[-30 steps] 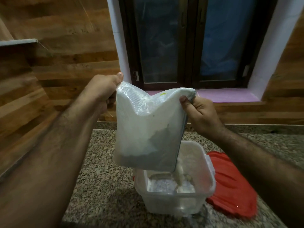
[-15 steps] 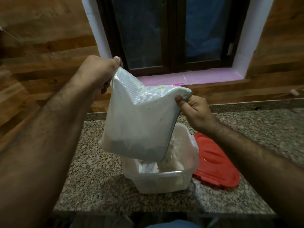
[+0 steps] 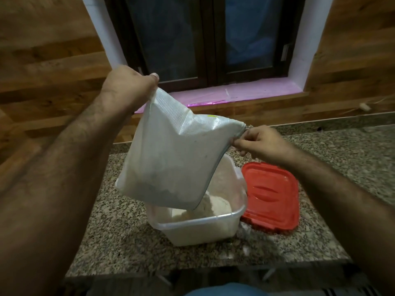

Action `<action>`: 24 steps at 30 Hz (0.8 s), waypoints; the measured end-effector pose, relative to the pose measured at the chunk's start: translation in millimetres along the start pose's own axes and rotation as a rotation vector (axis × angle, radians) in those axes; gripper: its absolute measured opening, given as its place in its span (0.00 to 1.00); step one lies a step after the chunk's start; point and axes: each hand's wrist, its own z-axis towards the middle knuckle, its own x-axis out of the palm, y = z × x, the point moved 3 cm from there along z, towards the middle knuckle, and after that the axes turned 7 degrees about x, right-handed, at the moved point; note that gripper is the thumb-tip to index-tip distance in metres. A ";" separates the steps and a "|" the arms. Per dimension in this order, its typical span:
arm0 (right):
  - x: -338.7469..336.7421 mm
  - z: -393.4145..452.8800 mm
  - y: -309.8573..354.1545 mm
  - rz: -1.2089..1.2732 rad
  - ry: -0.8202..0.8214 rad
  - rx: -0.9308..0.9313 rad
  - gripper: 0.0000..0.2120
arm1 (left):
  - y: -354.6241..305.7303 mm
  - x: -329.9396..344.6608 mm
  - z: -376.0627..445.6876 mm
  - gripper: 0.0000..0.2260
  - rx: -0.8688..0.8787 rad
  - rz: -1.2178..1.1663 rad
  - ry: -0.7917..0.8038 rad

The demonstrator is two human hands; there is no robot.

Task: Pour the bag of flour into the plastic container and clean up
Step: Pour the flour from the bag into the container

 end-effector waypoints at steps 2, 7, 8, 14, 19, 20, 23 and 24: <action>-29.6 -6.3 3.3 -0.196 0.073 0.122 0.17 | -1.2 3.6 2.6 0.20 0.025 0.040 0.003; -65.6 -6.4 43.1 -0.339 -0.362 0.101 0.06 | -5.0 14.6 9.3 0.21 0.053 0.111 0.000; -59.2 -4.4 55.3 -0.323 -0.406 0.034 0.05 | -6.1 17.5 10.9 0.22 0.061 0.133 0.003; 5.1 9.0 106.2 -0.227 -0.244 -0.218 0.09 | -18.1 34.8 14.0 0.19 0.094 0.248 0.028; 27.9 15.7 126.1 -0.168 -0.205 -0.325 0.19 | -25.1 42.6 12.7 0.16 0.118 0.325 0.021; 30.8 16.4 128.6 -0.204 -0.174 -0.320 0.21 | -26.1 43.9 12.2 0.16 0.116 0.332 0.018; 36.0 22.3 130.0 -0.195 -0.159 -0.291 0.16 | -24.9 46.4 11.3 0.17 0.096 0.328 0.021; 36.9 25.4 129.4 -0.146 -0.168 -0.285 0.15 | -23.1 45.8 11.3 0.18 0.092 0.321 0.022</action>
